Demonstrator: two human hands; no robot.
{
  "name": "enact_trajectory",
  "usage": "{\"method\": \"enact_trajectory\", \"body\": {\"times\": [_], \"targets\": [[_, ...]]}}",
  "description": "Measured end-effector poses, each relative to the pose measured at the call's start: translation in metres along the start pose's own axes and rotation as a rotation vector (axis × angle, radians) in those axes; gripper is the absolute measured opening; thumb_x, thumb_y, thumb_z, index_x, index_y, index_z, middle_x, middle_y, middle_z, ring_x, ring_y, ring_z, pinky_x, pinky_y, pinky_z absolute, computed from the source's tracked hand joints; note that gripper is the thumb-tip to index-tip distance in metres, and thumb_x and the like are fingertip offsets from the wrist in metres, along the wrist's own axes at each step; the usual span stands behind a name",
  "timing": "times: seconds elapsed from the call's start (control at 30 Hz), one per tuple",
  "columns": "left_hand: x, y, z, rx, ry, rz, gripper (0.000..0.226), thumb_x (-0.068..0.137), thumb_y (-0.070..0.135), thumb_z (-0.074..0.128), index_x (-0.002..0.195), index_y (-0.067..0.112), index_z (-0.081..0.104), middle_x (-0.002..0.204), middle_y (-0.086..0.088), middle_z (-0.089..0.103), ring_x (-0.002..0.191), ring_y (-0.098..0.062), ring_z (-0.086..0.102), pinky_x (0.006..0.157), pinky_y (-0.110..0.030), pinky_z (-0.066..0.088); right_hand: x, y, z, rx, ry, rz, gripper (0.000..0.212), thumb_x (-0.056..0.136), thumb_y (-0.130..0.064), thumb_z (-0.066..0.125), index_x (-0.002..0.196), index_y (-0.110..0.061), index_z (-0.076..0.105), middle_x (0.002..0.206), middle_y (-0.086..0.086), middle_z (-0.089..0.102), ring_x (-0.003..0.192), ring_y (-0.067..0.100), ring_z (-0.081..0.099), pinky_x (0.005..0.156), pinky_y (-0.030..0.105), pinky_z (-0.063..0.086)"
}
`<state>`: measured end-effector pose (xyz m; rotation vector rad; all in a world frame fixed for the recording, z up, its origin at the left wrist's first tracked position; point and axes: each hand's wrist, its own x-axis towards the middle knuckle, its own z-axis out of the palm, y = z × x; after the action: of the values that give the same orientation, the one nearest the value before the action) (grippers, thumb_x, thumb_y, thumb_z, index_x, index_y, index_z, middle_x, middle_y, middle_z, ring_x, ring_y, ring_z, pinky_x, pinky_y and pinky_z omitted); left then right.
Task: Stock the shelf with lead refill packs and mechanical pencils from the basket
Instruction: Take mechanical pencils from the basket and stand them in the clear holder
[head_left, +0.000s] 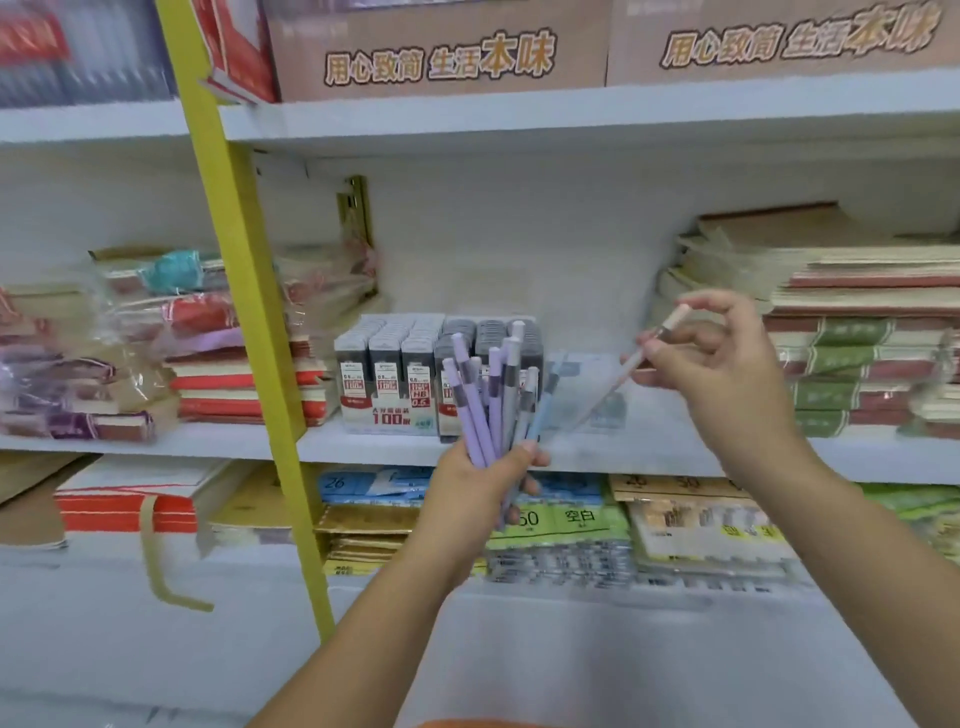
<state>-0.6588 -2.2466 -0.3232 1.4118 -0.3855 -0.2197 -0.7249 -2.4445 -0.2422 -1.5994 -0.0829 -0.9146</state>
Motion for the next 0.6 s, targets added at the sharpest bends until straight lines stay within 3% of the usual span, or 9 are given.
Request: {"method": "enact_trajectory", "body": {"times": [0.1,0.17,0.27,0.47,0.6], "targets": [[0.029,0.027,-0.004,-0.034,0.053,0.078,0.01,0.095,0.019,0.067,0.1,0.012,0.072,0.073,0.0,0.076,0.054,-0.008,0.061,0.043,-0.02,0.045,0.057,-0.006,0.007,-0.146,-0.034,-0.148,0.043,0.089,0.001,0.063,0.097,-0.039,0.048,0.085,-0.001,0.067,0.083,0.018,0.073,0.072,0.034,0.06],[0.044,0.037,-0.007,-0.038,0.079,0.111,0.013,0.095,0.019,0.067,0.101,0.008,0.071,0.066,0.002,0.073,0.047,-0.006,0.058,0.041,-0.019,0.044,0.092,0.006,0.018,-0.25,-0.065,-0.156,0.044,0.088,-0.001,0.064,0.094,-0.04,0.045,0.084,0.0,0.066,0.081,0.022,0.072,0.077,0.045,0.059],[0.061,0.044,-0.015,-0.004,0.13,0.135,0.011,0.094,0.022,0.068,0.088,0.019,0.077,0.069,-0.003,0.075,0.05,-0.007,0.061,0.039,-0.02,0.043,0.134,0.032,0.038,-0.439,-0.138,-0.155,0.039,0.086,-0.007,0.066,0.092,-0.038,0.043,0.083,0.001,0.066,0.079,0.027,0.069,0.082,0.053,0.053],[0.075,0.057,-0.024,-0.049,0.124,0.137,0.013,0.093,0.017,0.067,0.1,0.007,0.071,0.074,-0.004,0.076,0.05,-0.009,0.063,0.039,-0.019,0.044,0.177,0.077,0.059,-0.647,-0.276,-0.17,0.035,0.084,-0.006,0.065,0.098,-0.028,0.042,0.08,0.006,0.065,0.07,0.024,0.066,0.07,0.038,0.055],[0.074,0.058,-0.026,-0.02,0.105,0.151,0.018,0.093,0.019,0.067,0.105,0.005,0.07,0.071,-0.004,0.076,0.048,-0.009,0.063,0.038,-0.017,0.043,0.181,0.096,0.06,-0.705,-0.344,-0.166,0.038,0.083,-0.005,0.066,0.098,-0.029,0.041,0.079,0.005,0.064,0.068,0.02,0.066,0.058,0.022,0.047]]}}
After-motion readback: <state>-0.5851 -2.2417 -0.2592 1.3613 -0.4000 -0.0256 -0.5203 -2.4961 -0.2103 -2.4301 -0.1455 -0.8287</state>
